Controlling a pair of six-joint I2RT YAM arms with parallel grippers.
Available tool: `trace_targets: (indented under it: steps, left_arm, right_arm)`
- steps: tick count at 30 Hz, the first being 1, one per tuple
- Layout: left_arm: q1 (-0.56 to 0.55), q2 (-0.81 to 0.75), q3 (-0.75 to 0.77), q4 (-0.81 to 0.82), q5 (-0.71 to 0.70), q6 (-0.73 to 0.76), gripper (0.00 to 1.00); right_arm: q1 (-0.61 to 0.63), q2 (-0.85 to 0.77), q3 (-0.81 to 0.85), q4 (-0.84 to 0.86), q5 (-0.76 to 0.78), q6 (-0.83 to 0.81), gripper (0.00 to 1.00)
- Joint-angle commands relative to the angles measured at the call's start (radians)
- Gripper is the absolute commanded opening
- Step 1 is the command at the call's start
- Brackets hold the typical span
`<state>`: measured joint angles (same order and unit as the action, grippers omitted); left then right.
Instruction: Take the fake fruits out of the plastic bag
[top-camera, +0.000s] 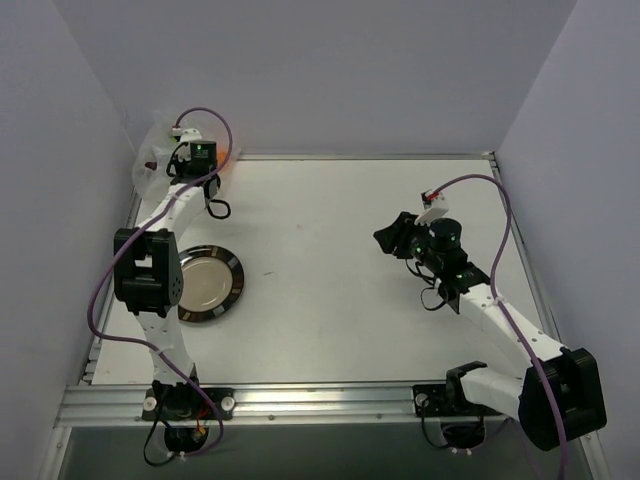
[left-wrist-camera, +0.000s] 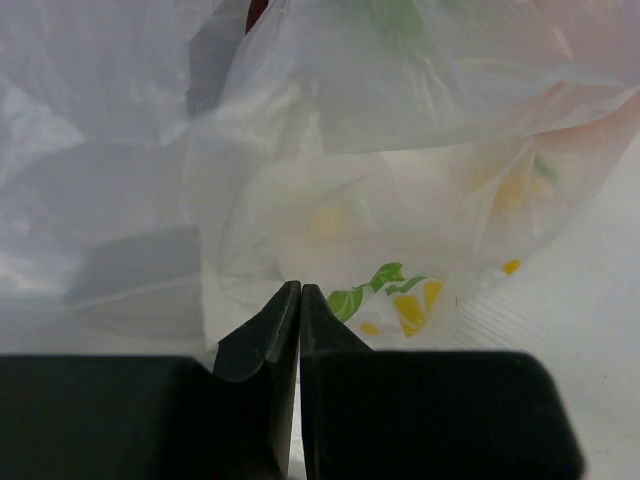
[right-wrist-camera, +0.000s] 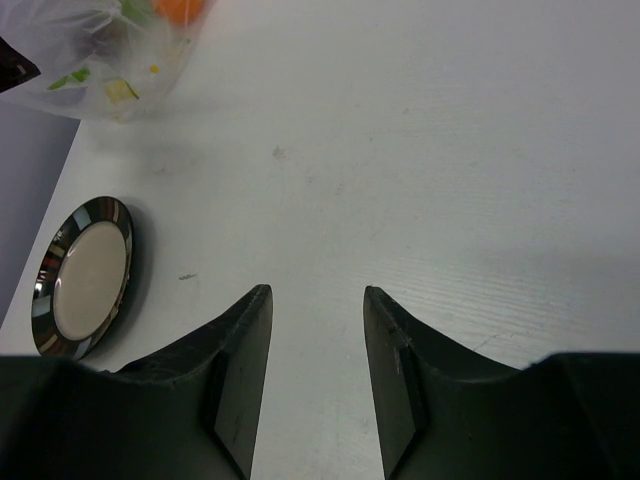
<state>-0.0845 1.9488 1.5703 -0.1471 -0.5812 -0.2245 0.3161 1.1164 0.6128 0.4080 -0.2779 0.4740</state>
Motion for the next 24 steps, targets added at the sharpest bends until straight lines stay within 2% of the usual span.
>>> trace_targets:
  steps: [1,5,12,18,20,24]
  left_arm:
    - [0.003,-0.048,-0.004,0.047,-0.022,0.031,0.02]
    - [0.003,-0.097,-0.076,0.095,-0.003,0.036,0.02]
    - [-0.029,-0.231,-0.177,0.176,0.141,-0.018,0.02]
    - [-0.031,-0.242,-0.175,0.149,0.057,0.025,0.02]
    - [-0.008,-0.231,-0.159,0.087,0.063,0.011,0.11]
    - [0.000,-0.215,-0.161,0.083,0.066,0.007,0.25]
  right_arm:
    - [0.012,0.017,0.036,0.043,0.005,-0.014,0.38]
    - [0.012,0.019,0.041,0.035,0.011,-0.015,0.38]
    - [0.026,0.031,0.042,0.038,0.013,-0.015,0.38]
    - [0.047,0.022,0.047,0.023,0.019,-0.023,0.38]
    - [0.051,0.013,0.047,0.023,0.023,-0.023,0.38]
    - [0.054,-0.004,0.048,0.009,0.025,-0.029,0.38]
